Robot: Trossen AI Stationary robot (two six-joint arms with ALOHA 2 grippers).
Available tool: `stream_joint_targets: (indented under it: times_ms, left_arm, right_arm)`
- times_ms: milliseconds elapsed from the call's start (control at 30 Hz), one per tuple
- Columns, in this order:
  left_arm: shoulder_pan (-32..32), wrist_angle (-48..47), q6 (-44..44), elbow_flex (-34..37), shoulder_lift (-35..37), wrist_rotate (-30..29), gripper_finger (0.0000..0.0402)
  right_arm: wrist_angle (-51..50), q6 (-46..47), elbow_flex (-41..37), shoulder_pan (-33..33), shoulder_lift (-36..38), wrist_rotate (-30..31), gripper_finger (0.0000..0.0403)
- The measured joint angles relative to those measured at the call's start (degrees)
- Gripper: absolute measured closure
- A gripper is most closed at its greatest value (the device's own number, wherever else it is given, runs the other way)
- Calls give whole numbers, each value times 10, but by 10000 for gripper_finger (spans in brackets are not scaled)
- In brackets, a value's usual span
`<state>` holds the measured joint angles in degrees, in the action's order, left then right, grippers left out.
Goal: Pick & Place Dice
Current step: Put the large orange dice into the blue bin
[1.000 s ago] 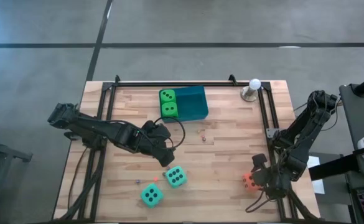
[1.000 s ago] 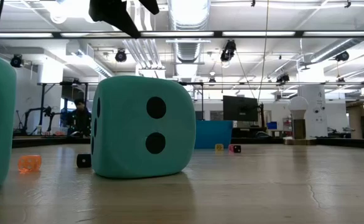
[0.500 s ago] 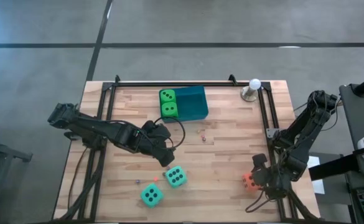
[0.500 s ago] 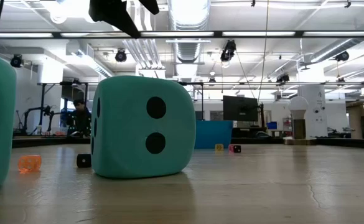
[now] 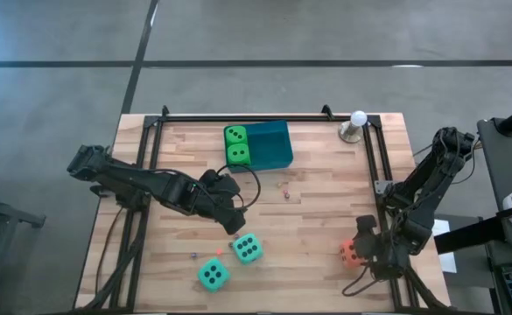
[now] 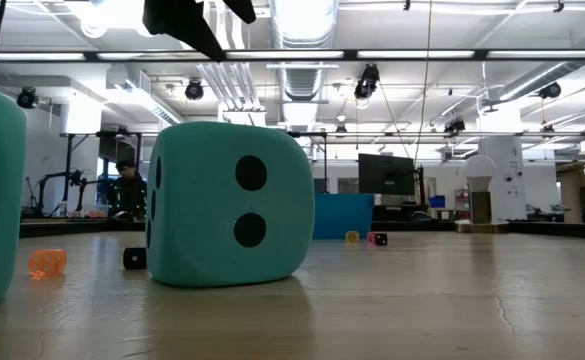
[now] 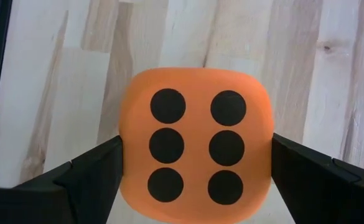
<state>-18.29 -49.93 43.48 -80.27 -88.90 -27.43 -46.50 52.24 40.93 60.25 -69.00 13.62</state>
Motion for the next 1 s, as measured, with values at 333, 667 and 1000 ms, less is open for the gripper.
stream_joint_targets:
  times_ms: [333, 667, 1000]
  left_arm:
    - [0, 0, 0, 0, 0, 0, 11]
    - [0, 0, 0, 0, 0, 0, 10]
    - [0, 0, 0, 0, 0, 0, 7]
  right_arm:
    - [0, -25, 0, 0, 0, 1, 44]
    - [-10, -24, 0, -4, 7, 1, 44]
    - [-15, -33, -1, -29, 26, 1, 44]
